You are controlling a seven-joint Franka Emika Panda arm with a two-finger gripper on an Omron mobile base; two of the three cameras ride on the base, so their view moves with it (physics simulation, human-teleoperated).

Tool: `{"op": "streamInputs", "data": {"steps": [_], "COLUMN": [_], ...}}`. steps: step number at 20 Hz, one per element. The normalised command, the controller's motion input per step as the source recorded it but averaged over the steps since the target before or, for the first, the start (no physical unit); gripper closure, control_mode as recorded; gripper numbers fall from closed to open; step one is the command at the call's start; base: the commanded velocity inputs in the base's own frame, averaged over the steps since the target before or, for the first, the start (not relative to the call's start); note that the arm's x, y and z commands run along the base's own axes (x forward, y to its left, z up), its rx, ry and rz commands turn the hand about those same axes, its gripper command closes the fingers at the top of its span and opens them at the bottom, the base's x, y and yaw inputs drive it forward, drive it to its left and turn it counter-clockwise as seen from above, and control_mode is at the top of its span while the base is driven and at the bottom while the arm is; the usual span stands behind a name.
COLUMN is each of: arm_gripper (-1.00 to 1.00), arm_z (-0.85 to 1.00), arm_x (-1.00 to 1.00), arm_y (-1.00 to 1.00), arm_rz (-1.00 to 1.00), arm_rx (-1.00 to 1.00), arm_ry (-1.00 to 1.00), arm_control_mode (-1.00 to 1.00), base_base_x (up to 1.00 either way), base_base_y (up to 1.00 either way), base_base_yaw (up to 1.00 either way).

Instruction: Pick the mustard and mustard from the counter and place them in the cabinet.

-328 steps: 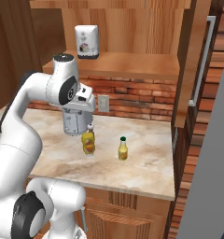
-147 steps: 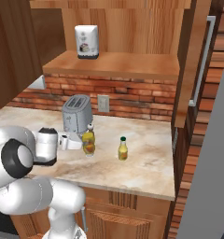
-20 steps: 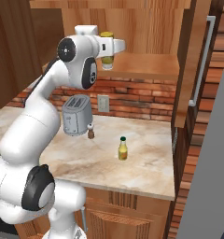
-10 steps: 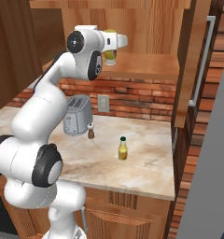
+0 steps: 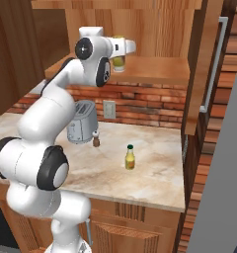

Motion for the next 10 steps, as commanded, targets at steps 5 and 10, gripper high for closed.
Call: {"op": "streamInputs", "data": {"steps": [5, 10], "arm_gripper": [1.00, 1.00], "arm_z": [-0.17, -0.07], "arm_x": [0.38, 0.49], "arm_y": [0.00, 0.00], "arm_rz": [0.00, 0.00], "arm_rx": [-0.01, 0.00], "arm_ry": [0.00, 0.00], "arm_control_mode": [-1.00, -1.00], "base_base_x": [0.00, 0.00], "base_base_y": [0.00, 0.00], "base_base_yaw": [0.00, 0.00]}}
